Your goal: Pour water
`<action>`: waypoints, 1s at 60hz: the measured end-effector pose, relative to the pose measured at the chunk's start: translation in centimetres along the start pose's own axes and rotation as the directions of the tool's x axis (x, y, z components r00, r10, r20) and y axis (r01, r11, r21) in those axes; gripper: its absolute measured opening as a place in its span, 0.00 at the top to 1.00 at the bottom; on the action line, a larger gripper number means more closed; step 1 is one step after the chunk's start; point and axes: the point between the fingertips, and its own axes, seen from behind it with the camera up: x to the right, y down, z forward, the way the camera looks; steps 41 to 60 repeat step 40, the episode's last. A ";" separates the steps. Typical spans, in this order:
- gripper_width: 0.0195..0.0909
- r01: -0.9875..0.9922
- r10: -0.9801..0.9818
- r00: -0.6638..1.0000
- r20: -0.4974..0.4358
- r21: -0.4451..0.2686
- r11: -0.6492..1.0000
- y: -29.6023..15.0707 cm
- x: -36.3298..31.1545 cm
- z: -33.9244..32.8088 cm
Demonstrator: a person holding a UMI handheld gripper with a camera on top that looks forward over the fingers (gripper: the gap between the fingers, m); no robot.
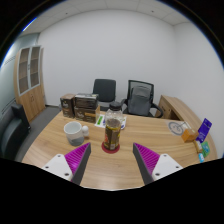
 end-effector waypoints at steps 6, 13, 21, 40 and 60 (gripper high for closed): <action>0.07 -0.008 0.007 0.999 -0.051 -0.014 1.000 1.1 -1.0 -5.9; 0.07 -0.006 0.004 0.996 -0.092 -0.012 1.000 2.3 -2.3 -11.7; 0.07 -0.012 0.010 0.993 -0.121 -0.016 1.000 3.8 -3.3 -16.2; 0.07 -0.032 0.029 0.987 -0.161 -0.017 0.999 5.8 -3.2 -20.8; 0.07 -0.032 0.029 0.987 -0.161 -0.017 0.999 5.8 -3.2 -20.8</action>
